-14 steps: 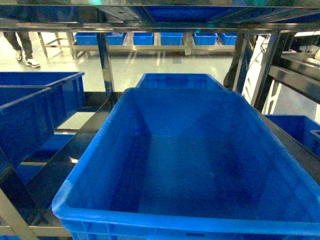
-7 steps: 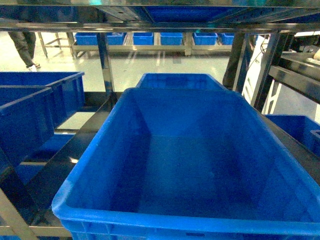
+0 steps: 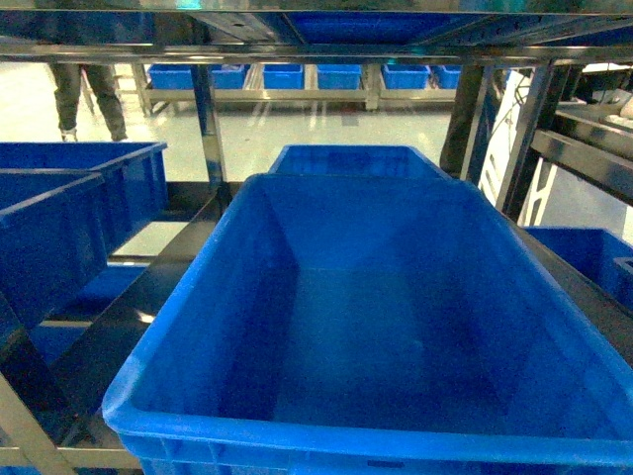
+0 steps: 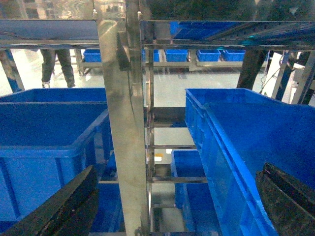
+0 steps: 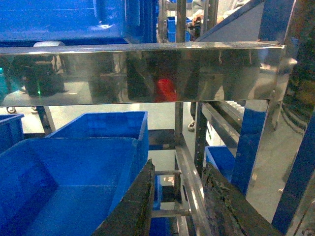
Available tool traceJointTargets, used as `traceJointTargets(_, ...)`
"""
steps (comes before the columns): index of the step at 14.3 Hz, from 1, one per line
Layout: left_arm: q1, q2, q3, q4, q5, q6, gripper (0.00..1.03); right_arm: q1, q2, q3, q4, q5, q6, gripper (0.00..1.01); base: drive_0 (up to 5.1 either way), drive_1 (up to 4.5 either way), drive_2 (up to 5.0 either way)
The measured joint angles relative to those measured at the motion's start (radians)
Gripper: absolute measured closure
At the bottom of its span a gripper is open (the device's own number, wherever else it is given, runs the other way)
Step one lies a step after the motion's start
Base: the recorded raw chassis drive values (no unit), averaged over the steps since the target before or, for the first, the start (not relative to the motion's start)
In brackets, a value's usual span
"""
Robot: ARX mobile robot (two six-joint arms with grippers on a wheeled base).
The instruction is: Pick red block from blue box to shelf
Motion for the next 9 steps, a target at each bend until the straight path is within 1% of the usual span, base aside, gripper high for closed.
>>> traceJointTargets(9,0.000,0.000,0.000,0.000,0.000,0.000,0.05,0.000,0.000,0.000,0.000,0.000,0.000,0.76,0.0,0.00,0.0)
